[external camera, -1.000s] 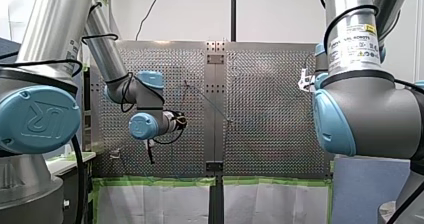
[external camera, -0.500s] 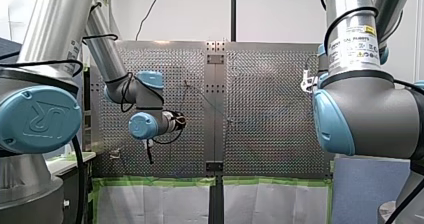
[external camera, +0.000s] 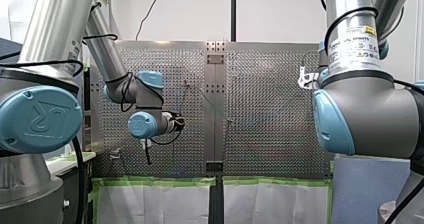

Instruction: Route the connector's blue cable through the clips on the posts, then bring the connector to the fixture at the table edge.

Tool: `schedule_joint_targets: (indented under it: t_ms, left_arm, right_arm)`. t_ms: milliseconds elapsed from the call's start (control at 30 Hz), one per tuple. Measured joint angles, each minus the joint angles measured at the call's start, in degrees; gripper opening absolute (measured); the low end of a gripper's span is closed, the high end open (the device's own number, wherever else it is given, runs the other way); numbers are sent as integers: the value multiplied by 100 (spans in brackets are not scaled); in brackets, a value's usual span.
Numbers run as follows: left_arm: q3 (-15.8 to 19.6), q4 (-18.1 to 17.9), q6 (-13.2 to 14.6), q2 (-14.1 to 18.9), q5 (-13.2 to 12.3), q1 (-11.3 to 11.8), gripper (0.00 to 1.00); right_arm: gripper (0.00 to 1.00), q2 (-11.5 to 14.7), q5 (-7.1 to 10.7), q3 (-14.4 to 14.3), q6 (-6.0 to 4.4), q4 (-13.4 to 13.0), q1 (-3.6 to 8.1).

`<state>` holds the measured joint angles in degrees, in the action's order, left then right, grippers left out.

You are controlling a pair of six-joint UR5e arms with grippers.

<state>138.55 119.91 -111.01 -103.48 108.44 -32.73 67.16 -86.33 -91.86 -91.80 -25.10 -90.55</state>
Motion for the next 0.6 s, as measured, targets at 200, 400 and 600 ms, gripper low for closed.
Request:
schedule_joint_targets:
  t_ms: [200,400,600]
  left_arm:
    - [2,15,76,1,6,2,98]
    - [3,16,165,0,13,2,98]
    - [3,27,175,0,14,2,98]
  right_arm:
    - [0,2,244,37,-31,7,110]
    - [0,2,511,55,-28,32,225]
    - [0,-2,793,56,4,141,319]
